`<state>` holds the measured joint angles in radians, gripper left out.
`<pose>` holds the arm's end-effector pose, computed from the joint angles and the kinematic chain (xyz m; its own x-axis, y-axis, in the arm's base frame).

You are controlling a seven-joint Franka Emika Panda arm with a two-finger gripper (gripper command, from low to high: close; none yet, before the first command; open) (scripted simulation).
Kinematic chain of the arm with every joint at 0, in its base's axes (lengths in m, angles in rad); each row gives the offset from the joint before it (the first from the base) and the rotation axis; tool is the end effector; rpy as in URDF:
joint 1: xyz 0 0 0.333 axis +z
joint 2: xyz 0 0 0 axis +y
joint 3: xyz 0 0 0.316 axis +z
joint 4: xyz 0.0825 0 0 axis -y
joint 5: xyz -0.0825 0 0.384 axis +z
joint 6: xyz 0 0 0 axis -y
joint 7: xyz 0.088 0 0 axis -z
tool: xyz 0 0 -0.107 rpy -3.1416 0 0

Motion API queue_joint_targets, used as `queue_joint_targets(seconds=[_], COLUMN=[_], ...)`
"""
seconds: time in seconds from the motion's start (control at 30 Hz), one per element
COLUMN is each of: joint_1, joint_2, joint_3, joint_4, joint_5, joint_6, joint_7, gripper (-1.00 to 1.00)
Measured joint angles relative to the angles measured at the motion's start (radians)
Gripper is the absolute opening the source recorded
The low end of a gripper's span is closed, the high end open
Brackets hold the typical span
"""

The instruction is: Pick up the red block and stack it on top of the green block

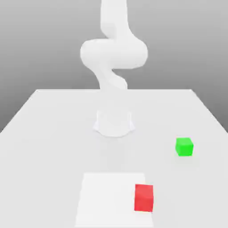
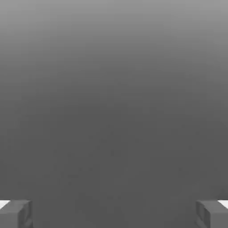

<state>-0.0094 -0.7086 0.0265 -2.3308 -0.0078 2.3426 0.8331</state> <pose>0.3814 0.0097 0.6668 0.5136 -0.7230 0.4620 -0.5486 -0.6907 -0.4711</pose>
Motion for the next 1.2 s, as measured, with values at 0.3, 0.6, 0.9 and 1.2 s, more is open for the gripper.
queue_joint_targets(seconds=[0.3, 0.6, 0.9, 1.2], joint_1=[-0.021, -0.008, 0.052, 0.058], joint_2=[0.333, 0.659, 0.982, 1.001], joint_3=[0.084, 0.136, 0.097, 0.089], joint_4=[-0.112, -0.222, -0.257, -0.254], joint_5=[-0.036, -0.063, -0.108, -0.117], joint_6=[0.155, 0.307, 0.516, 0.533], joint_7=[0.126, 0.244, 0.330, 0.337], gripper=[0.00, 0.00, 0.00, -1.00])
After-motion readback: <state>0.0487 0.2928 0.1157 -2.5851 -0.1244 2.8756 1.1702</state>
